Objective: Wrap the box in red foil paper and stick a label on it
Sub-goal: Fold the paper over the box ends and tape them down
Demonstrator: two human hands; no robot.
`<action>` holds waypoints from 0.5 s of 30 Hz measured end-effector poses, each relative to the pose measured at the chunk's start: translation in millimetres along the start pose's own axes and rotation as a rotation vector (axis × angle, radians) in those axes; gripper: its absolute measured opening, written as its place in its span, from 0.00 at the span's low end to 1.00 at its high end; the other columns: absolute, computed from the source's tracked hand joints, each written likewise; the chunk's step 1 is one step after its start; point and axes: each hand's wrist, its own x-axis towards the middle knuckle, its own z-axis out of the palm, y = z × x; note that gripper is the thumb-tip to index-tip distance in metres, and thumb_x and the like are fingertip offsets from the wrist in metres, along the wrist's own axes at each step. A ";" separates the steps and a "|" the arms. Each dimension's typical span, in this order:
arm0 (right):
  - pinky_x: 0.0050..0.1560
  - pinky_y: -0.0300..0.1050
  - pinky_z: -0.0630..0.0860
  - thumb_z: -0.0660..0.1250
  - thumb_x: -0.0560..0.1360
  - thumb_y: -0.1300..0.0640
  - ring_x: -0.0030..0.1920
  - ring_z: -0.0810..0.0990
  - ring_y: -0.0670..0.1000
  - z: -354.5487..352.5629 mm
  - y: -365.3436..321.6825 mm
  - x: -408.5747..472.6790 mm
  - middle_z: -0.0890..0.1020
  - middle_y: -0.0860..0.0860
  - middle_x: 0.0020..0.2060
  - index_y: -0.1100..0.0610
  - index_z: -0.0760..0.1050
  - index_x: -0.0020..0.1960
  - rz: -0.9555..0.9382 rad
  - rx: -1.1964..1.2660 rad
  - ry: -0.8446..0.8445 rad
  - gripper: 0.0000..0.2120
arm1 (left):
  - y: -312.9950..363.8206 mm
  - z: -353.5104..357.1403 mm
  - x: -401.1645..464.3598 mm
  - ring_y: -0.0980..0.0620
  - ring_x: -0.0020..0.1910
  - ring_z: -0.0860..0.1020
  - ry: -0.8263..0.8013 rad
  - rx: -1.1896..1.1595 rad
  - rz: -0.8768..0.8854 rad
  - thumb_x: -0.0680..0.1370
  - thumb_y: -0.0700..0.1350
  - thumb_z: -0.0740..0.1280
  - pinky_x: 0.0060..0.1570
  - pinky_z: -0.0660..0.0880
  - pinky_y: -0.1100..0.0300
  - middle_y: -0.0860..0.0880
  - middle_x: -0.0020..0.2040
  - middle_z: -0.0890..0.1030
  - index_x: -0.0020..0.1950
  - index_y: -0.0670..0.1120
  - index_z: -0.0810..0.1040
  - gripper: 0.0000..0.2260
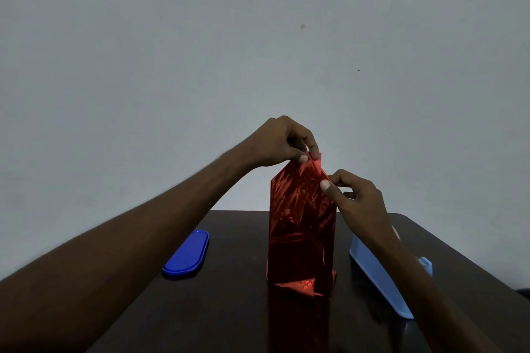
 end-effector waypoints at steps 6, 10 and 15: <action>0.52 0.59 0.78 0.68 0.79 0.51 0.45 0.82 0.50 0.8 0.4 0.4 0.82 0.47 0.38 0.53 0.78 0.42 -0.006 0.010 0.000 0.09 | -3.3 -3.6 2.9 0.58 0.46 0.84 -0.027 0.024 -0.015 0.73 0.39 0.74 0.51 0.78 0.65 0.52 0.45 0.86 0.51 0.49 0.86 0.09; 0.51 0.60 0.78 0.67 0.79 0.50 0.46 0.82 0.50 0.6 0.9 0.3 0.83 0.47 0.39 0.52 0.79 0.43 -0.010 0.006 -0.001 0.09 | -2.7 -3.6 2.8 0.62 0.43 0.83 -0.012 0.028 -0.030 0.73 0.40 0.75 0.45 0.76 0.72 0.53 0.42 0.86 0.50 0.48 0.87 0.07; 0.51 0.60 0.79 0.67 0.79 0.50 0.46 0.82 0.50 1.3 -0.1 1.3 0.82 0.46 0.39 0.50 0.79 0.42 -0.015 0.012 -0.005 0.08 | -4.3 -2.5 3.1 0.63 0.43 0.83 0.003 0.010 -0.039 0.73 0.41 0.75 0.46 0.76 0.72 0.54 0.42 0.86 0.48 0.47 0.87 0.06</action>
